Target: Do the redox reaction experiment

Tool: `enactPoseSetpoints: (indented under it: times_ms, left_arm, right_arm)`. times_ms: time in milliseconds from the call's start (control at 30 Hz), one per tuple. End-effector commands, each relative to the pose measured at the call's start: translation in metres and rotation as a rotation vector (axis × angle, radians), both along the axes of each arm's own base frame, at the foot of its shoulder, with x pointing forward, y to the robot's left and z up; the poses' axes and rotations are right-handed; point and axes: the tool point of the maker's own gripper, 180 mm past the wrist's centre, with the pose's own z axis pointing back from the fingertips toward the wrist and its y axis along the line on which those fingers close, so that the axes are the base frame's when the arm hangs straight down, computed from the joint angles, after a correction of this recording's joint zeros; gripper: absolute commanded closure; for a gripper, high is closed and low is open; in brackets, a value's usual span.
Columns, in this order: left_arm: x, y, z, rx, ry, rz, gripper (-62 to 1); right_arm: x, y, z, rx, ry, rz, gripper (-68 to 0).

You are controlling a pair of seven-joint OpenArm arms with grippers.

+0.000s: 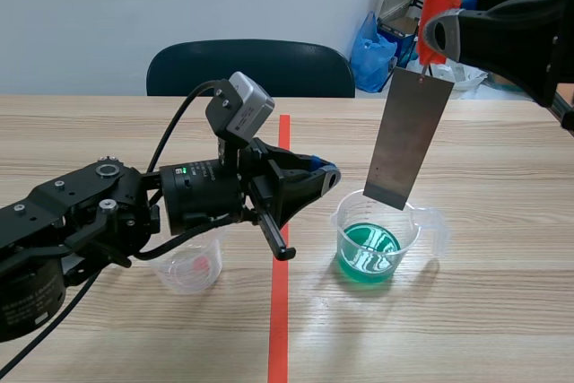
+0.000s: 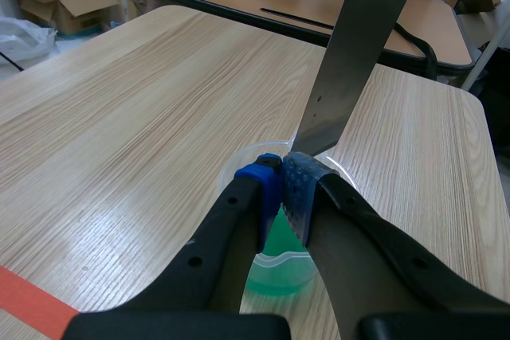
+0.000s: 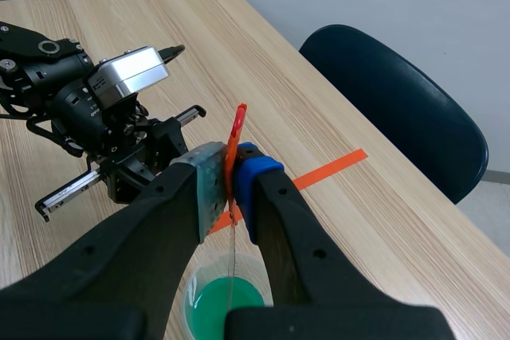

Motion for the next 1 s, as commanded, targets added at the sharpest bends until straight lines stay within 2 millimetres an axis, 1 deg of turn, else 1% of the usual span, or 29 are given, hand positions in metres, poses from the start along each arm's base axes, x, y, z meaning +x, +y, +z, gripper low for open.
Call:
enactPoseSetpoints:
  times_ms: [0,200,267,333,400,467,567,700,800,967]
  left_arm:
    - [0.004,-0.004,0.015,-0.037,-0.026,-0.004,-2.5]
    - [0.004,-0.004,0.015,-0.037,-0.026,-0.003,-2.5]
    - [0.004,0.000,0.012,-0.026,-0.025,0.000,-2.5]
    - [0.003,0.008,0.008,-0.016,-0.024,0.007,-2.5]
    - [0.004,0.022,0.005,0.001,-0.023,0.025,-2.5]
    - [0.004,0.042,0.002,0.013,-0.024,0.055,-2.5]
    - [0.001,0.079,0.006,0.018,-0.044,0.111,-2.5]
    - [-0.013,0.131,0.007,0.080,-0.062,0.176,-2.5]
    - [-0.031,0.169,0.008,0.105,-0.061,0.224,-2.5]
    - [-0.071,0.229,0.006,0.129,-0.031,0.320,-2.5]
  right_arm:
    - [0.002,0.001,0.015,0.027,-0.043,0.001,-0.6]
    - [0.002,0.001,0.015,0.027,-0.043,0.001,-0.6]
    - [0.002,0.001,0.015,0.027,-0.043,0.001,-0.6]
    - [0.002,0.001,0.015,0.027,-0.043,0.001,-0.6]
    - [0.002,0.001,0.015,0.027,-0.043,0.001,-0.6]
    - [0.002,0.001,0.015,0.027,-0.043,0.001,-0.6]
    - [0.002,0.001,0.015,0.027,-0.043,0.001,-0.6]
    - [0.002,0.001,0.015,0.027,-0.043,0.001,-0.6]
    - [0.002,0.001,0.015,0.027,-0.043,0.001,-0.6]
    - [0.002,0.001,0.015,0.027,-0.043,0.001,-0.6]
